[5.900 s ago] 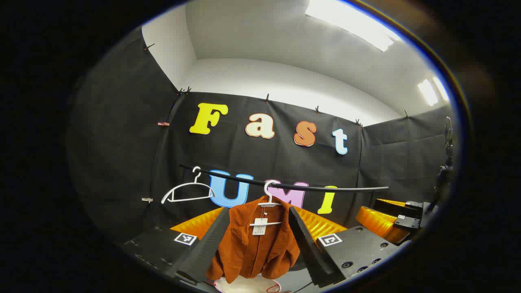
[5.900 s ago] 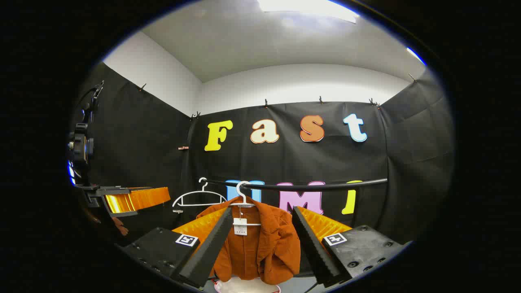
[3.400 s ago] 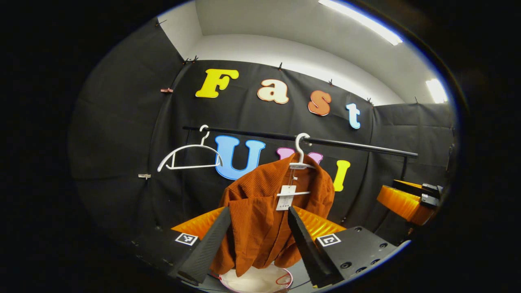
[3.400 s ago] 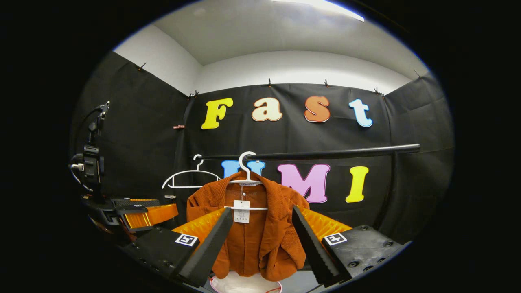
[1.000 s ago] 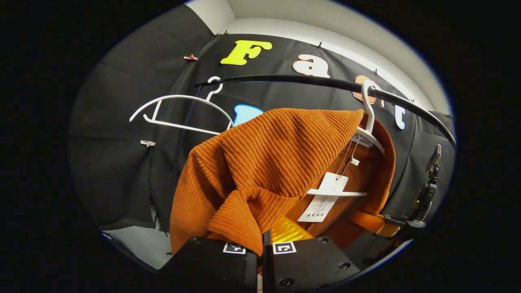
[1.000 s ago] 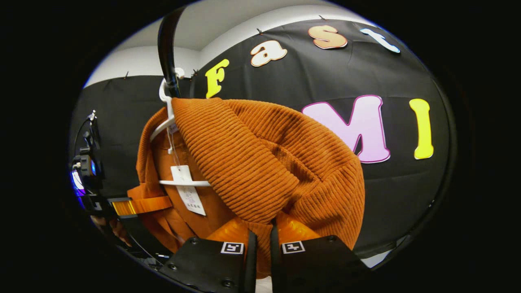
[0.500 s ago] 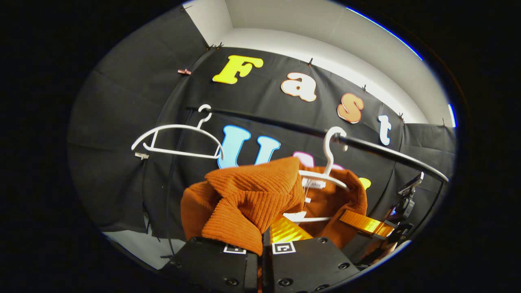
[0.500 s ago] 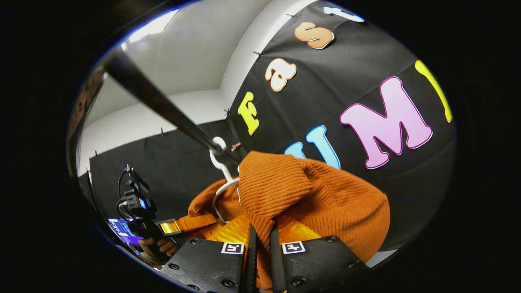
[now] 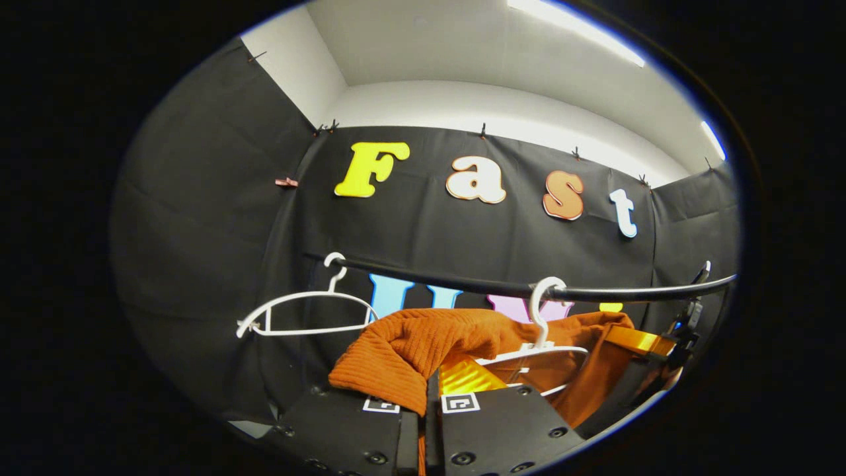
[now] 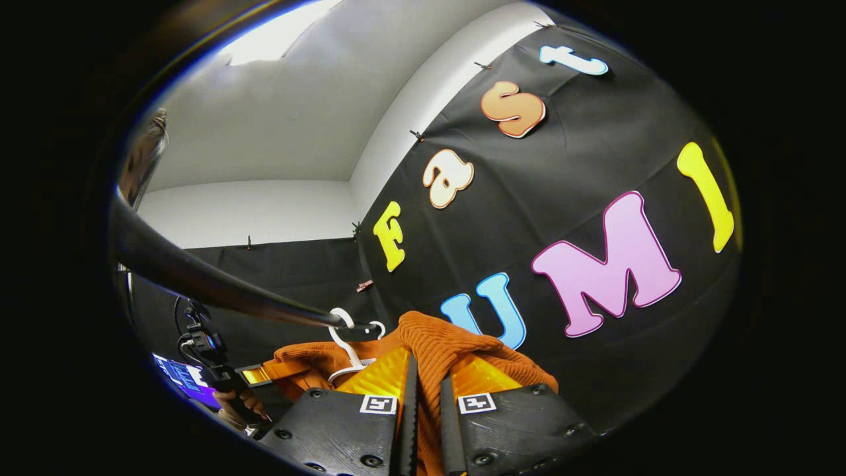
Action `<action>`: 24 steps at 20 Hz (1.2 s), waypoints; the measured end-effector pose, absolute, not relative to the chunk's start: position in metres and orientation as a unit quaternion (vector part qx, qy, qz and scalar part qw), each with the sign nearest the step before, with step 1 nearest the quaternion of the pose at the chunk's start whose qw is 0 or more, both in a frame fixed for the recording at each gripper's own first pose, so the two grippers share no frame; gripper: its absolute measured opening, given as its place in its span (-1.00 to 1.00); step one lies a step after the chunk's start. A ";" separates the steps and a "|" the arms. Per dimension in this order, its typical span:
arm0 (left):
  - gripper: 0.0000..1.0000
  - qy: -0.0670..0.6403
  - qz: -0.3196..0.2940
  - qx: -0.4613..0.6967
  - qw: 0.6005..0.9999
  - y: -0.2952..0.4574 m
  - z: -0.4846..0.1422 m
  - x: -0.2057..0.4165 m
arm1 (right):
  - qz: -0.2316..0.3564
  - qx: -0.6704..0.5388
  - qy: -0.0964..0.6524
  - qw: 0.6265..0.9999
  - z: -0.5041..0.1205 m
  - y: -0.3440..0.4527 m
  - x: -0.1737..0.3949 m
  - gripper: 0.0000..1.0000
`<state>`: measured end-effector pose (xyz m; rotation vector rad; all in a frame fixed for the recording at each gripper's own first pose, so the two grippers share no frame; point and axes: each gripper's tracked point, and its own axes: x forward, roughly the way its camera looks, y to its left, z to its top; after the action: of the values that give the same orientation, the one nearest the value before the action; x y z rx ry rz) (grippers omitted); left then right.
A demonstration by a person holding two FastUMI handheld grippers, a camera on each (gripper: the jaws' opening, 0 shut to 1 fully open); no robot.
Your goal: Grasp the clothes on the hanger with both hands and then place them into the laundry hamper below.
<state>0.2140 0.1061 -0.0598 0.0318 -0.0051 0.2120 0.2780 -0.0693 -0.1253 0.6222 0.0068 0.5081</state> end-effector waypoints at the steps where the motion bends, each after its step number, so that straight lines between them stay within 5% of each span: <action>1: -0.88 -0.004 0.108 0.018 0.994 0.113 -0.055 0.214 | 0.252 0.300 0.003 0.920 -0.123 -0.065 0.279 -0.71; 7: -0.89 0.042 0.195 0.059 0.978 0.199 -0.069 0.202 | 0.279 0.289 0.018 0.916 -0.123 -0.037 0.290 -0.71; 12: -0.88 0.111 0.230 0.019 0.967 0.242 -0.139 0.213 | 0.299 0.289 0.036 0.909 -0.128 -0.017 0.295 -0.71; 17: -0.88 0.146 0.211 -0.001 0.967 0.230 -0.198 0.221 | 0.295 0.284 0.036 0.912 -0.129 -0.025 0.294 -0.62; 24: -0.88 0.156 0.170 -0.042 0.972 0.233 -0.198 0.270 | 0.273 0.281 0.029 0.920 -0.122 -0.046 0.313 -0.62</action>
<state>0.2698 0.2332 -0.1977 -0.0841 0.3150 0.3438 0.3127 -0.0455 -0.1224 0.5779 0.0603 0.5610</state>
